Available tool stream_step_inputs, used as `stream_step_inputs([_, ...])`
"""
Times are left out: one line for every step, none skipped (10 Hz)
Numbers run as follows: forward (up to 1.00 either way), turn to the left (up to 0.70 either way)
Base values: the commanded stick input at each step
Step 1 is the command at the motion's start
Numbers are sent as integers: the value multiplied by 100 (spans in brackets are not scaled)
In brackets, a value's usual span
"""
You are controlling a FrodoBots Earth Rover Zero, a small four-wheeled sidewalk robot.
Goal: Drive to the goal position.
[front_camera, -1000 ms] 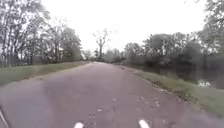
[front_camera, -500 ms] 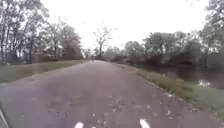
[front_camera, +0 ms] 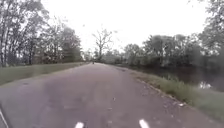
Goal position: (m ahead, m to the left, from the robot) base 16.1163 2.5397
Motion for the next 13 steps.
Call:
stream_step_inputs([70,0])
stream_step_inputs([70,0])
stream_step_inputs([70,0])
stream_step_inputs([70,0])
stream_step_inputs([70,0])
stream_step_inputs([70,0])
stream_step_inputs([70,0])
stream_step_inputs([70,0])
stream_step_inputs([70,0])
stream_step_inputs([70,0])
stream_step_inputs([70,0])
stream_step_inputs([70,0])
stream_step_inputs([70,0])
